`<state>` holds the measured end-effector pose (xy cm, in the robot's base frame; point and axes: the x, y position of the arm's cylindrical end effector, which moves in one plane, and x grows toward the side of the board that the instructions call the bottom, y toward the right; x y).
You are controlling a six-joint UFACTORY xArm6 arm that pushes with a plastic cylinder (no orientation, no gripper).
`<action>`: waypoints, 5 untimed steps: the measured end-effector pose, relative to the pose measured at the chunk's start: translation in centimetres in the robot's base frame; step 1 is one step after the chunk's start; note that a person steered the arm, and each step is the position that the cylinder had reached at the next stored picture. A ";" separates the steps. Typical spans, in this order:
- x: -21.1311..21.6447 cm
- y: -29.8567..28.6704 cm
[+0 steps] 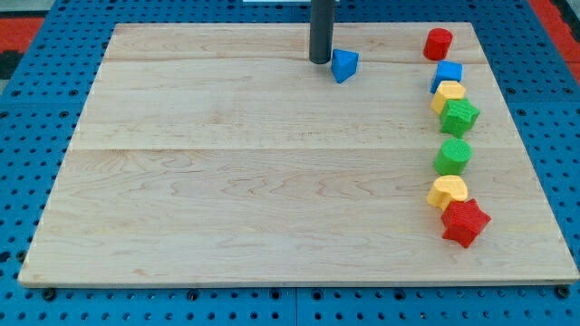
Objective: Push the blue triangle in between the red circle and the blue cube
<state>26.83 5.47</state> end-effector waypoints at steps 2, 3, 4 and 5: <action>1.3 -0.2; 2.9 0.6; 3.9 3.3; 3.7 4.7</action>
<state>30.55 10.17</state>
